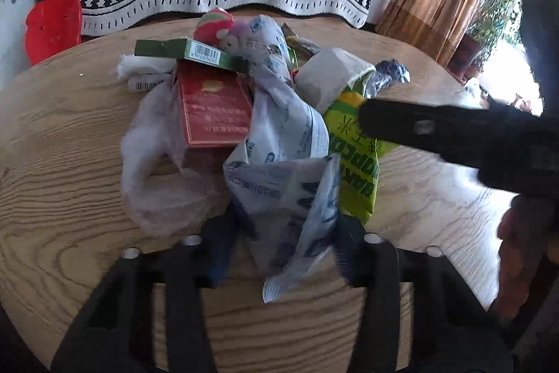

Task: Collect trash
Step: 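Grasp the white-blue bag with the left tool while the right tool grasps the yellow-green snack bag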

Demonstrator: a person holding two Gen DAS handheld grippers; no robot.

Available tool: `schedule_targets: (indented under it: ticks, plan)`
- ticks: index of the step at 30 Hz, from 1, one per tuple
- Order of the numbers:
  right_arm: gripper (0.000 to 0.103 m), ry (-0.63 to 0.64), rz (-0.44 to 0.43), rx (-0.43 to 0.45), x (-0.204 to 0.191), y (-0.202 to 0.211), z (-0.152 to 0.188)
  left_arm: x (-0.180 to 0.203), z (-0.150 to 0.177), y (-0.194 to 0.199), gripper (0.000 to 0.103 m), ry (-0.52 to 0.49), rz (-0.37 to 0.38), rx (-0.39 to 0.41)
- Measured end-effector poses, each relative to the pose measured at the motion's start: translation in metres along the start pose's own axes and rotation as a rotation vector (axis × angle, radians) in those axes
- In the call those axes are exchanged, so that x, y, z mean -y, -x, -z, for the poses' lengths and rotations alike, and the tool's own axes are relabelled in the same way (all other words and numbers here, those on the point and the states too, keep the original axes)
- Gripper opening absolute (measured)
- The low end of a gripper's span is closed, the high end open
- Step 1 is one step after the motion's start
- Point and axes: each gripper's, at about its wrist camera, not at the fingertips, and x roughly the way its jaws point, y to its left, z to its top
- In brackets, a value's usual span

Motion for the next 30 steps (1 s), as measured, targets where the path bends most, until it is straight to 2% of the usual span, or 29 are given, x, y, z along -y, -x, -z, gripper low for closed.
schedule_targets:
  ticks: [1, 2, 3, 12, 20, 30]
  plan:
    - [0.059, -0.002, -0.011, -0.005, -0.003, -0.006, 0.0, 0.0, 0.0, 0.001, 0.045, 0.004, 0.008, 0.002]
    - [0.049, -0.009, -0.029, -0.014, -0.003, -0.01, 0.001, -0.001, 0.001, 0.0, 0.044, 0.008, 0.016, 0.004]
    - [0.046, -0.021, -0.048, -0.017, -0.002, -0.013, 0.004, -0.001, 0.002, 0.001, 0.043, 0.012, 0.015, 0.012]
    - [0.043, 0.005, -0.029, 0.036, 0.004, 0.008, 0.016, -0.006, 0.01, 0.018, 0.041, 0.013, -0.026, 0.059]
    - [0.043, -0.055, -0.037, 0.06, 0.018, 0.02, 0.018, -0.012, 0.014, 0.018, 0.041, 0.012, -0.016, 0.04]
    - [0.043, -0.049, -0.028, 0.075, 0.02, 0.024, 0.019, -0.015, 0.014, 0.018, 0.041, 0.014, -0.011, 0.037]
